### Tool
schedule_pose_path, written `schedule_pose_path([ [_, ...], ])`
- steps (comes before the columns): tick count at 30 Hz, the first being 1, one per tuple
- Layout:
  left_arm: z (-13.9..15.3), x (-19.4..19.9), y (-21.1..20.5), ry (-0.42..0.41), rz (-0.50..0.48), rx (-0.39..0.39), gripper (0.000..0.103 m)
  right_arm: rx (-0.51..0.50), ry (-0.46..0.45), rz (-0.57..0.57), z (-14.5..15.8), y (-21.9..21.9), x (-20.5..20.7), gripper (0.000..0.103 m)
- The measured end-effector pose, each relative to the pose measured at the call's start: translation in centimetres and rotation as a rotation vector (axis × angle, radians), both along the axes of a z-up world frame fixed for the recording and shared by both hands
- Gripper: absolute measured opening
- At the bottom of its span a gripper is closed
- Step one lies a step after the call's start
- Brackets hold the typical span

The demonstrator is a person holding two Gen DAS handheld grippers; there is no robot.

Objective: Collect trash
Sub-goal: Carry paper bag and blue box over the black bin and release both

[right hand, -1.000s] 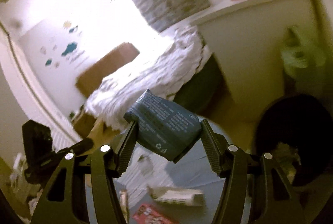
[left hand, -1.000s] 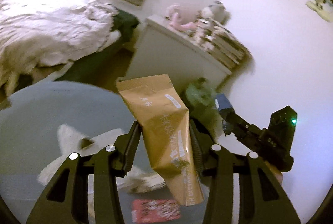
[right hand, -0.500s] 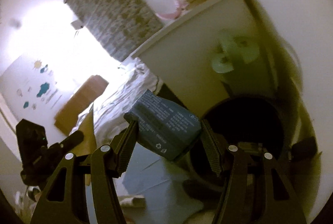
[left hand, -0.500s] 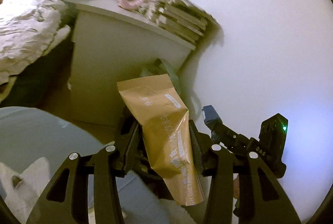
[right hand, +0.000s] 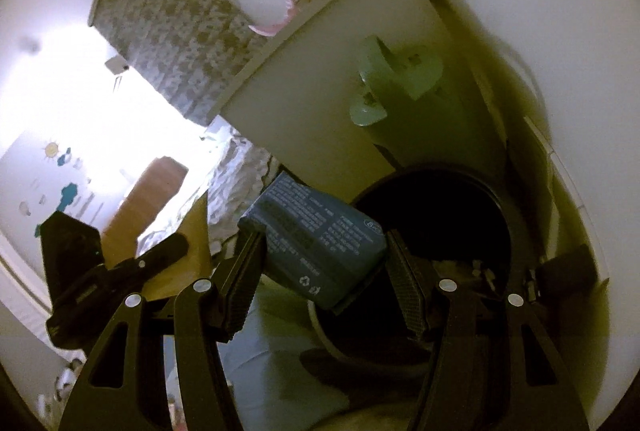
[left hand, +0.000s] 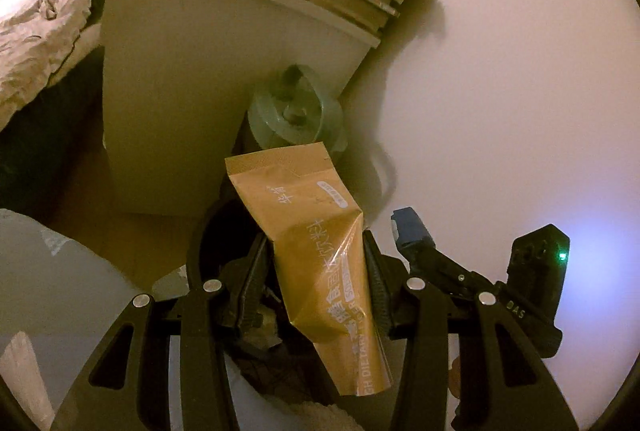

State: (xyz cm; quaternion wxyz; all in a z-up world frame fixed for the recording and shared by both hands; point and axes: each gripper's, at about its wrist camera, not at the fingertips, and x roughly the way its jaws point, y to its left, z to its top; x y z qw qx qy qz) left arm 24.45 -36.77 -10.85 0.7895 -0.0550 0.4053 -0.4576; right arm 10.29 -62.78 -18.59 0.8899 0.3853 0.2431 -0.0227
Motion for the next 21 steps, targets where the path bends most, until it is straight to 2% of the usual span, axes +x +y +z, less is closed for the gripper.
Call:
schedule_pose_path([
  [9, -2.0, 2.1, -3.6, 0.027, -0.029, 0.036, 0.046, 0.025, 0.03, -0.016, -1.9, -1.3, 1.1, 0.061],
  [12, -2.3, 2.6, -4.9, 0.034, -0.046, 0.058, 0.049, 0.032, 0.04, -0.028, -2.3, -1.9, 1.5, 0.064],
  [13, -2.4, 2.7, -5.3, 0.037, -0.051, 0.063, 0.051, 0.035, 0.045, -0.031, -2.3, -2.1, 1.7, 0.067],
  [15, -2.3, 2.3, -5.0, 0.036, -0.061, 0.056, 0.062, 0.044, 0.056, -0.039, -2.5, -2.6, 2.0, 0.072],
  [16, -2.2, 2.3, -5.0, 0.03, -0.058, 0.053, 0.071, 0.045, 0.058, -0.04, -2.6, -2.7, 2.1, 0.073],
  [17, -2.0, 2.1, -4.9, 0.019, -0.053, 0.052, 0.073, 0.043, 0.062, -0.039, -2.6, -2.8, 2.2, 0.073],
  [21, -1.7, 1.7, -4.4, 0.014, -0.057, 0.055, 0.074, 0.039, 0.066, -0.039, -2.5, -2.7, 2.2, 0.073],
])
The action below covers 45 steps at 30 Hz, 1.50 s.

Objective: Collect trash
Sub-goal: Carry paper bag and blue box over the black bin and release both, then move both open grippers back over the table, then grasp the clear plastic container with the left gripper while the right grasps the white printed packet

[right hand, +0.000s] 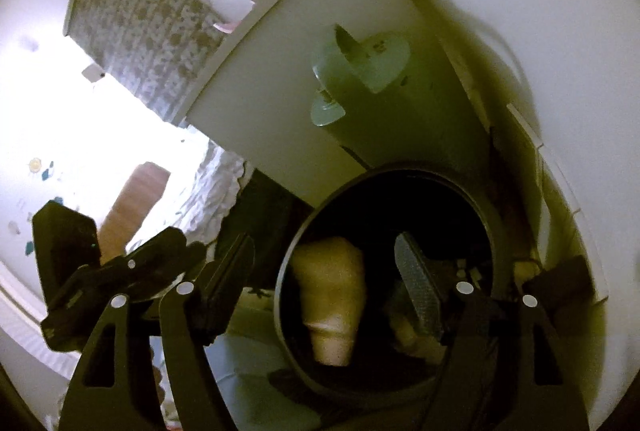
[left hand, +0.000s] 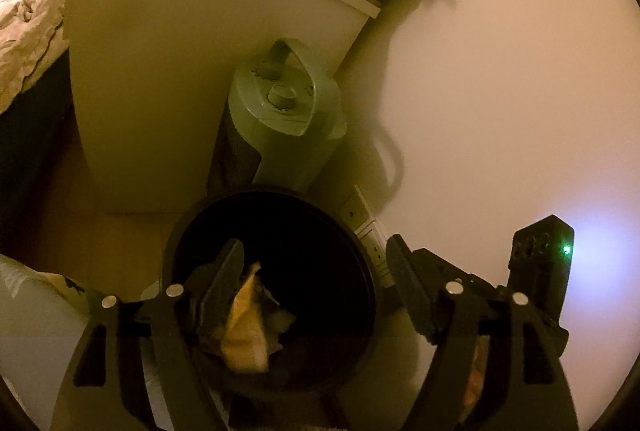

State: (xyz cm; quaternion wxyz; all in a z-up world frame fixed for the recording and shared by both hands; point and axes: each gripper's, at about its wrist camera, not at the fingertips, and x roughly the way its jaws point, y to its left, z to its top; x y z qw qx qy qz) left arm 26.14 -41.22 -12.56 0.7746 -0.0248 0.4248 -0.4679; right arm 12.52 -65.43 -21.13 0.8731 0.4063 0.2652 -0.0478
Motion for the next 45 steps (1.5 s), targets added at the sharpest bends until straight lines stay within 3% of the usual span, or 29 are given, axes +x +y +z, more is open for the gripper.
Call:
schedule_pose_path([
  [9, 2.0, -1.8, 4.9, -0.006, 0.059, -0.015, 0.074, -0.012, 0.007, 0.061, 0.6, 3.7, -0.6, 0.073],
  [13, 2.7, -3.1, 9.9, -0.037, 0.117, 0.009, 0.074, -0.039, 0.017, 0.142, 1.3, 7.1, -0.3, 0.073],
  [19, 1.4, -3.2, 18.8, -0.036, 0.279, 0.082, 0.073, -0.123, 0.031, 0.366, 2.7, 14.4, 1.6, 0.073],
  [25, -2.6, -2.3, 27.8, 0.033, 0.439, 0.18, 0.071, -0.318, 0.067, 0.696, 3.5, 24.8, 3.6, 0.073],
  [27, -4.2, -1.9, 29.5, 0.062, 0.456, 0.209, 0.064, -0.417, 0.087, 0.795, 3.3, 28.3, 4.0, 0.073],
  [32, -6.5, -1.2, 30.7, 0.095, 0.471, 0.245, 0.062, -0.662, 0.177, 0.945, 1.7, 34.2, 4.8, 0.073],
  [34, -7.0, -1.0, 30.6, 0.101, 0.466, 0.248, 0.062, -0.714, 0.2, 0.986, 1.2, 35.4, 5.2, 0.073],
  [39, -7.3, -0.4, 29.7, 0.041, 0.462, 0.277, 0.062, -0.766, 0.222, 1.038, 0.3, 36.5, 6.3, 0.073],
  [41, -7.3, -0.3, 29.1, 0.003, 0.459, 0.308, 0.055, -0.779, 0.232, 1.049, -0.6, 37.1, 6.9, 0.073],
  [45, -7.5, -0.8, 28.5, -0.08, 0.466, 0.356, 0.043, -0.758, 0.226, 1.049, -1.4, 37.9, 7.8, 0.057],
])
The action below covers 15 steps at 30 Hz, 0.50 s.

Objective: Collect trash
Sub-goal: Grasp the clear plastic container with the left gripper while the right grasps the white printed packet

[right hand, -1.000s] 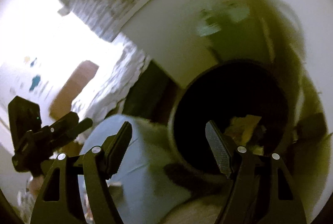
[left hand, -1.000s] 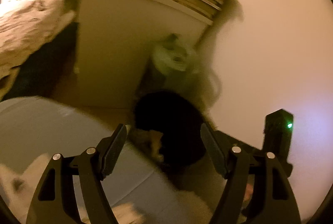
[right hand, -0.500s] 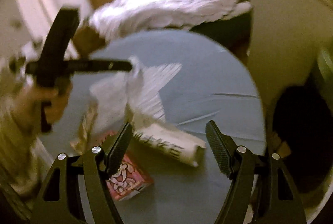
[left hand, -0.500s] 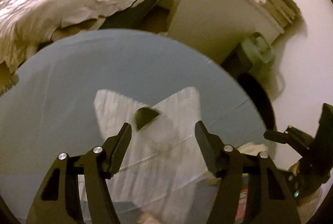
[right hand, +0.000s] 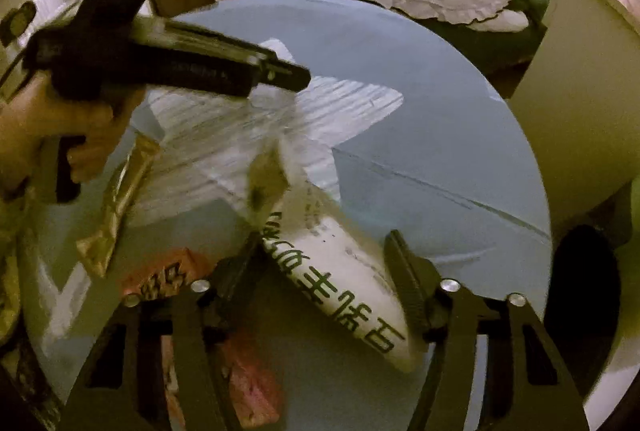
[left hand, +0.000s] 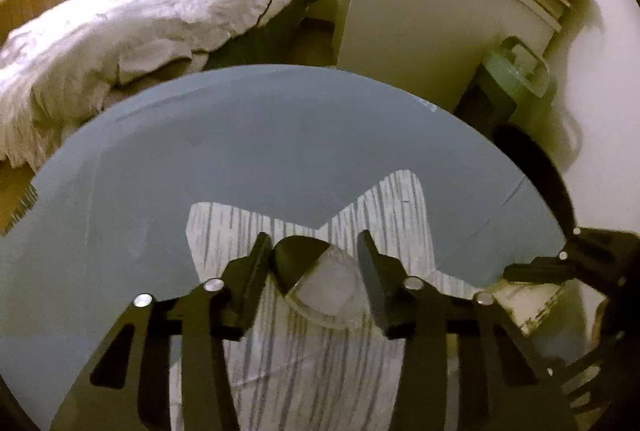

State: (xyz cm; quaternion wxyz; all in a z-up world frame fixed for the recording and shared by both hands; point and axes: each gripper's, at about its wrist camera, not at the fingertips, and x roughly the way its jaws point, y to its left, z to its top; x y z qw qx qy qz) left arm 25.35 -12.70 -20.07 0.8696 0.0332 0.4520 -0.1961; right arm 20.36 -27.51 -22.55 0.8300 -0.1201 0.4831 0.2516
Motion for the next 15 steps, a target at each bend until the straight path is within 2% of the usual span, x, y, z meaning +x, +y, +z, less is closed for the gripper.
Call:
schedule_pose_path([
  [1, -0.1, -0.1, 0.1, -0.01, 0.0, -0.004, 0.042, 0.013, -0.001, -0.004, 0.0, 0.0, 0.2, 0.05],
  [4, -0.1, -0.4, 0.6, -0.035, 0.01, -0.006, 0.032, 0.064, -0.002, -0.035, 0.2, -0.2, 0.7, 0.039],
  [5, -0.1, -0.5, 1.0, -0.032, 0.013, -0.027, 0.026, 0.087, 0.001, -0.054, 0.3, -0.4, 0.9, 0.036],
  [7, -0.1, -0.6, 1.5, -0.022, 0.014, -0.059, 0.024, 0.139, 0.007, -0.087, 0.7, -0.9, 1.0, 0.027],
  [9, 0.1, -0.8, 2.0, -0.021, 0.014, -0.068, 0.023, 0.215, 0.01, -0.137, 1.3, -2.0, 1.0, 0.026],
  [13, 0.1, -1.9, 2.0, -0.009, -0.037, -0.065, 0.027, 0.353, 0.012, -0.234, 2.1, -4.6, 0.6, 0.025],
  [15, 0.0, -2.4, 1.9, -0.004, -0.069, -0.044, 0.044, 0.387, 0.014, -0.261, 2.3, -5.6, 0.2, 0.025],
])
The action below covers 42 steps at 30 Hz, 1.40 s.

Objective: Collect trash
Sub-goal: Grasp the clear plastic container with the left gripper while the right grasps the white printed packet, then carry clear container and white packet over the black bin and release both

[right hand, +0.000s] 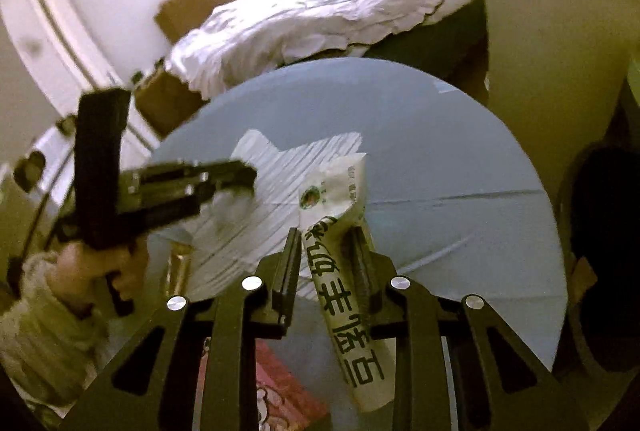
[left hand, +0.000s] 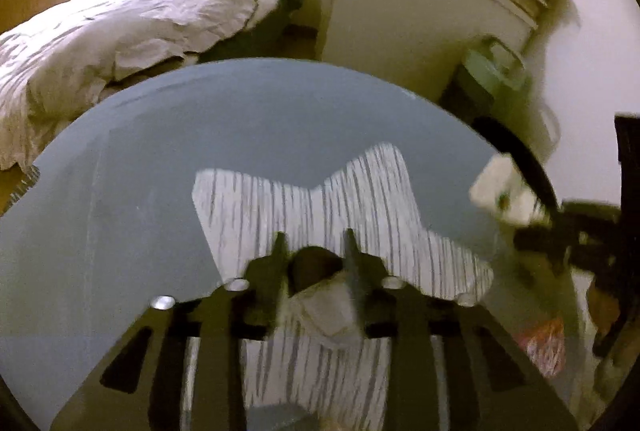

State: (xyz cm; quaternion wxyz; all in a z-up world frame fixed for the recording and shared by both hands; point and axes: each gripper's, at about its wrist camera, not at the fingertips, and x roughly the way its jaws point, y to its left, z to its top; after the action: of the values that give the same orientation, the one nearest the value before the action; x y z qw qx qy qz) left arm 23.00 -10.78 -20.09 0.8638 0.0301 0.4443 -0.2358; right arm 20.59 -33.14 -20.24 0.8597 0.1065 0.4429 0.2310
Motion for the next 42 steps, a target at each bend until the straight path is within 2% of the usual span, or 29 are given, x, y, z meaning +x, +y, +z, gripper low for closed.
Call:
schedule_pose_path([
  [1, 0.0, -0.3, 0.0, -0.01, -0.002, 0.018, 0.067, 0.003, 0.0, -0.006, 0.1, -0.2, -0.2, 0.025],
  [2, 0.1, -0.7, 0.0, -0.037, 0.003, 0.051, 0.085, 0.005, -0.001, -0.012, 0.2, -0.5, -0.4, 0.025],
  [3, 0.2, -1.0, -0.1, -0.059, 0.001, 0.075, 0.088, 0.008, -0.002, -0.014, 0.3, -0.7, -0.6, 0.025],
  [6, -0.1, -1.8, -0.6, -0.068, -0.055, 0.114, 0.086, 0.022, -0.003, -0.02, 0.5, -1.0, -1.2, 0.025],
  [7, -0.2, -1.9, -0.7, -0.074, -0.066, 0.114, 0.078, 0.025, -0.003, -0.022, 0.6, -1.0, -1.3, 0.025],
  [8, -0.4, -1.9, -0.8, -0.069, -0.088, 0.109, 0.063, 0.026, -0.003, -0.023, 0.5, -1.0, -1.6, 0.025],
  [9, -0.6, -1.9, -1.0, -0.073, -0.101, 0.116, 0.063, 0.027, -0.002, -0.024, 0.5, -0.9, -1.8, 0.025],
  [11, -0.8, -2.1, -1.4, -0.104, -0.116, 0.17, 0.048, 0.029, -0.001, -0.029, 0.4, -0.5, -2.1, 0.026],
  [12, -0.7, -2.1, -1.5, -0.103, -0.122, 0.172, 0.046, 0.029, -0.001, -0.032, 0.3, -0.5, -2.2, 0.025],
  [17, -0.4, -2.4, -1.0, -0.086, -0.088, 0.13, 0.045, 0.034, -0.028, -0.062, 0.8, -1.1, -3.0, 0.025],
  [18, -0.1, -2.6, -0.9, -0.083, -0.085, 0.1, 0.045, 0.037, -0.036, -0.072, 1.1, -1.4, -3.1, 0.025],
  [23, 4.1, -3.0, -2.4, -0.13, -0.112, -0.018, 0.045, 0.072, -0.091, -0.15, 2.7, -4.1, -3.8, 0.023],
  [28, 9.8, -3.4, -7.5, -0.206, -0.216, -0.136, 0.046, 0.122, -0.186, -0.269, 5.9, -9.1, -4.9, 0.021],
  [32, 13.4, -3.2, -13.4, -0.224, -0.323, -0.233, 0.046, 0.173, -0.253, -0.379, 8.0, -14.6, -6.3, 0.021],
  [37, 14.3, -2.8, -20.4, -0.23, -0.432, -0.26, 0.046, 0.223, -0.289, -0.524, 8.6, -22.0, -7.8, 0.021],
  [42, 12.9, -1.3, -25.4, -0.173, -0.483, -0.28, 0.046, 0.228, -0.281, -0.622, 7.7, -27.2, -8.3, 0.021],
])
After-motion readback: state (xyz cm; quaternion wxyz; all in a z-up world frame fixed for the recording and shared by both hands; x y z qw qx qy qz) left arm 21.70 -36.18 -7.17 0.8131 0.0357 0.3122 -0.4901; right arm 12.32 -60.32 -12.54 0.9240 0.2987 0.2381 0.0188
